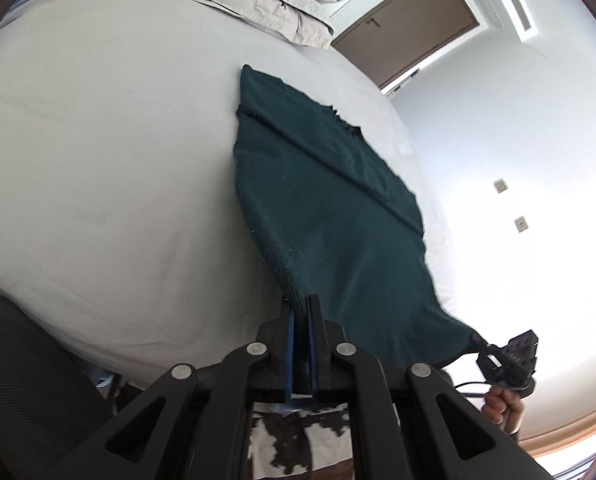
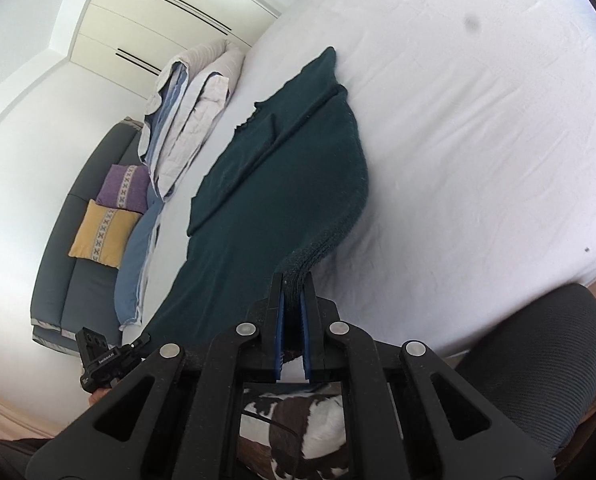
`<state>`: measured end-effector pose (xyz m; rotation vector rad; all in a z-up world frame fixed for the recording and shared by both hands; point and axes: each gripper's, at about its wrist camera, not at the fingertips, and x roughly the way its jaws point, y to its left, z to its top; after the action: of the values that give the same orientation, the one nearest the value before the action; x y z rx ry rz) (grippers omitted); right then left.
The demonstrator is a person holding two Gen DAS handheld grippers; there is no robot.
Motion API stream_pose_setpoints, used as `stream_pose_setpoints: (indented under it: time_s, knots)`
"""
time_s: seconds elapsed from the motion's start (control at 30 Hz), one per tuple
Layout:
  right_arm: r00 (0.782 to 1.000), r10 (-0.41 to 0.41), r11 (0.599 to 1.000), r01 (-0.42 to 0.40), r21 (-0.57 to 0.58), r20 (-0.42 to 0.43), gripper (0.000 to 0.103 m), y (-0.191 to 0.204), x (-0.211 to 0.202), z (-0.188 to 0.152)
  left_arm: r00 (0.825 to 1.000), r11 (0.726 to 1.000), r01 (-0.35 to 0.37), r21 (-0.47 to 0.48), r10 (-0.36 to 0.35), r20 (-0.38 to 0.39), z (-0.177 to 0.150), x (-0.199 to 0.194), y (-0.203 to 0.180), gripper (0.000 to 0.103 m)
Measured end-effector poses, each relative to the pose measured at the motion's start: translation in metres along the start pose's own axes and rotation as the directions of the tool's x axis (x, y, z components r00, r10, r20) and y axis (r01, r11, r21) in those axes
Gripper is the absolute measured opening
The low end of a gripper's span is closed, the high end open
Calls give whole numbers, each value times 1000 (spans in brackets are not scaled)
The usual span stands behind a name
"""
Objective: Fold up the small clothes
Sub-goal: 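Lift the hem with both grippers and fold it toward the collar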
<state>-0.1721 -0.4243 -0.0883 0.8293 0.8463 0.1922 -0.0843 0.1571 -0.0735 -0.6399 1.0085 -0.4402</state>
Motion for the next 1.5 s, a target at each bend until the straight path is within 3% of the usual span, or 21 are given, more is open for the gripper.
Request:
stream_pose_setpoints:
  time_s: [0.23, 0.5, 0.87, 1.17, 1.5]
  knots:
    - [996, 72, 997, -74, 20, 59, 6, 14, 6, 45, 996, 996, 60, -65, -55, 70, 34, 2, -4, 6]
    - [986, 108, 994, -107, -10, 131, 6, 50, 27, 127, 978, 979, 160, -122, -141, 155, 97, 16, -9, 6]
    - [981, 72, 997, -77, 19, 181, 6, 61, 111, 244, 977, 985, 126, -117, -103, 185, 192, 72, -20, 6]
    - [985, 9, 998, -19, 59, 175, 6, 46, 196, 317, 984, 982, 88, -165, -60, 166, 262, 136, -7, 6]
    - [982, -106, 984, 80, 162, 159, 6, 12, 296, 380, 991, 977, 4, -213, 25, 132, 312, 205, 18, 6]
